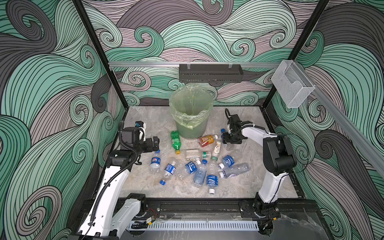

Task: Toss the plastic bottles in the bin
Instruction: 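Lower right gripper and grasp the clear blue-capped bottle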

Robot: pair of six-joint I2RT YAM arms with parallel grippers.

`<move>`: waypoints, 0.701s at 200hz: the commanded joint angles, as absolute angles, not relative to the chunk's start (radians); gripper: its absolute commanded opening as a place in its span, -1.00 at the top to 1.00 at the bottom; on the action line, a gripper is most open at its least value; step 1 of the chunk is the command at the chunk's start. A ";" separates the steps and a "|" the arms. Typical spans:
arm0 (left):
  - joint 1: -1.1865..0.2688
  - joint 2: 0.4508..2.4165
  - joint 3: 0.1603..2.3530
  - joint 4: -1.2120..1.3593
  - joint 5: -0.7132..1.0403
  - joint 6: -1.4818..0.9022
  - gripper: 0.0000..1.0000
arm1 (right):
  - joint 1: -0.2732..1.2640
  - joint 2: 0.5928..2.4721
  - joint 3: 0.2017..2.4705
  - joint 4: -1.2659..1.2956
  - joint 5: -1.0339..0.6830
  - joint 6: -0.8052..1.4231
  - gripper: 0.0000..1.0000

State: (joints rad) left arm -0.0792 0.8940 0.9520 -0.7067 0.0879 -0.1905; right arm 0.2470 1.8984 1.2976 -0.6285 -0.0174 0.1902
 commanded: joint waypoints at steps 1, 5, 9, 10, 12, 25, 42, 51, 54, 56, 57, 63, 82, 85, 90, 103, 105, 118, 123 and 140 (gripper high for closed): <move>-0.074 0.896 0.947 -0.709 0.078 -0.189 -0.97 | 0.240 1.914 1.318 -0.633 0.013 0.179 -0.43; -0.074 0.897 0.946 -0.708 0.078 -0.190 -0.97 | 0.240 1.913 1.317 -0.634 0.015 0.178 -0.42; -0.074 0.899 0.946 -0.706 0.078 -0.191 -0.97 | 0.240 1.911 1.315 -0.634 0.017 0.177 -0.41; -0.074 0.899 0.946 -0.706 0.078 -0.191 -0.97 | 0.239 1.911 1.314 -0.635 0.018 0.176 -0.41; -0.074 0.900 0.945 -0.707 0.077 -0.192 -0.97 | 0.239 1.910 1.314 -0.633 0.018 0.175 -0.40; -0.074 0.903 0.941 -0.702 0.077 -0.195 -0.97 | 0.238 1.900 1.308 -0.630 0.021 0.174 -0.37; -0.074 0.910 0.936 -0.693 0.077 -0.200 -0.97 | 0.239 1.879 1.293 -0.616 0.010 0.167 -0.33; -0.074 0.913 0.935 -0.690 0.078 -0.202 -0.97 | 0.238 1.865 1.283 -0.605 0.003 0.166 -0.30; -0.074 0.914 0.934 -0.688 0.078 -0.203 -0.97 | 0.238 1.861 1.280 -0.603 0.003 0.166 -0.29; -0.074 0.916 0.934 -0.686 0.078 -0.205 -0.97 | 0.238 1.858 1.279 -0.602 0.001 0.165 -0.28; -0.074 0.917 0.934 -0.686 0.078 -0.204 -0.97 | 0.238 1.857 1.278 -0.602 0.001 0.165 -0.28; -0.074 0.919 0.934 -0.684 0.078 -0.206 -0.97 | 0.237 1.850 1.276 -0.598 -0.002 0.163 -0.26; -0.074 0.926 0.936 -0.677 0.078 -0.209 -0.97 | 0.237 1.830 1.276 -0.596 -0.006 0.159 -0.21; -0.074 0.927 0.936 -0.678 0.079 -0.210 -0.97 | 0.237 1.827 1.277 -0.596 -0.006 0.160 -0.20; -0.074 0.928 0.936 -0.676 0.080 -0.210 -0.97 | 0.236 1.821 1.277 -0.595 -0.007 0.158 -0.20; -0.074 0.931 0.936 -0.674 0.080 -0.213 -0.97 | 0.236 1.803 1.279 -0.593 -0.013 0.157 -0.18; -0.074 0.931 0.936 -0.674 0.080 -0.213 -0.97 | 0.235 1.800 1.279 -0.593 -0.013 0.157 -0.18; -0.074 0.933 0.937 -0.673 0.082 -0.215 -0.97 | 0.235 1.779 1.278 -0.586 -0.025 0.153 -0.18; -0.074 0.934 0.937 -0.672 0.084 -0.214 -0.97 | 0.235 1.770 1.278 -0.584 -0.028 0.153 -0.18; -0.074 0.937 0.939 -0.672 0.084 -0.216 -0.97 | 0.235 1.740 1.278 -0.582 -0.036 0.152 -0.15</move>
